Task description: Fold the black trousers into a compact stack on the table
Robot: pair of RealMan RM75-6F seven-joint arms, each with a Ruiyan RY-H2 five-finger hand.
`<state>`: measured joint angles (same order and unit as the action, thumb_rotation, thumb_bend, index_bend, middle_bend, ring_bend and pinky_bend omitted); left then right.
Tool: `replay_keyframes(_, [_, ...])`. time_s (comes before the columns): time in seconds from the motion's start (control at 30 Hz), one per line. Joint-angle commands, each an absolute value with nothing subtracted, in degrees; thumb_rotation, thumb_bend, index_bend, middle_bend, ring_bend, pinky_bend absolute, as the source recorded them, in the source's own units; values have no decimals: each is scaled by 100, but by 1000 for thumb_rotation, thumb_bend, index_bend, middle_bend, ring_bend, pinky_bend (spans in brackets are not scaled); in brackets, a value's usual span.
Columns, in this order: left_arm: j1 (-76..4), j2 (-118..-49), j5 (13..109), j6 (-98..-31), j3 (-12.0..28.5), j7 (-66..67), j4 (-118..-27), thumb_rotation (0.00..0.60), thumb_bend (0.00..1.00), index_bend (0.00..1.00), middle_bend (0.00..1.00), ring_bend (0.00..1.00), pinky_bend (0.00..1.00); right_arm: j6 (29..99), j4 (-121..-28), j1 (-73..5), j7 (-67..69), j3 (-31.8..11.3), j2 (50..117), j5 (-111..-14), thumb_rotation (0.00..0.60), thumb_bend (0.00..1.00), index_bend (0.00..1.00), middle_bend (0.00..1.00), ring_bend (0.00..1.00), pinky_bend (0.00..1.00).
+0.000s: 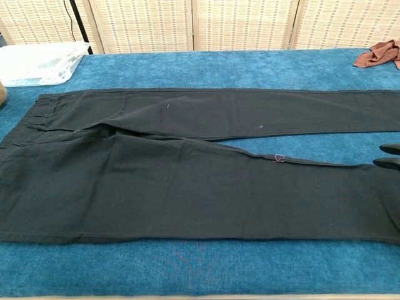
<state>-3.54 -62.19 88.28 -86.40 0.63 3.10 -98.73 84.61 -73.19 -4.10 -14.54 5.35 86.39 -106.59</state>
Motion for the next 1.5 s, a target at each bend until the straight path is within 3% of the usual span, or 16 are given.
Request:
replay_keyframes(0.03, [-364, -6229, 8810, -8617, 67, 334, -9876, 600, 0, 0, 0, 0, 0, 8403, -7042, -443, -1494, 521, 8823, -10608, 600, 0, 0, 0, 0, 0])
replay_keyframes(0.6, [-376, -6220, 8777, -8585, 76, 296, -9893, 600, 0, 0, 0, 0, 0, 8473, -6549, -506, -1657, 433, 9224, -10430, 600, 0, 92, 0, 0, 2])
replay_keyframes(1.03, [-381, -6222, 8795, -8576, 66, 298, -9888, 600, 0, 0, 0, 0, 0, 8668, -6036, -527, -1819, 398, 9545, -10366, 600, 0, 171, 32, 1, 148])
replay_keyframes(1.37, [-384, -6227, 8788, -8567, 65, 311, -9897, 600, 0, 0, 0, 0, 0, 8764, -5694, -551, -1693, 409, 9731, -10318, 600, 0, 235, 93, 55, 263])
replay_keyframes(1.5, [-382, -6223, 8784, -8568, 66, 293, -9898, 600, 0, 0, 0, 0, 0, 8832, -5670, -567, -1565, 435, 9749, -10331, 600, 131, 286, 129, 93, 341])
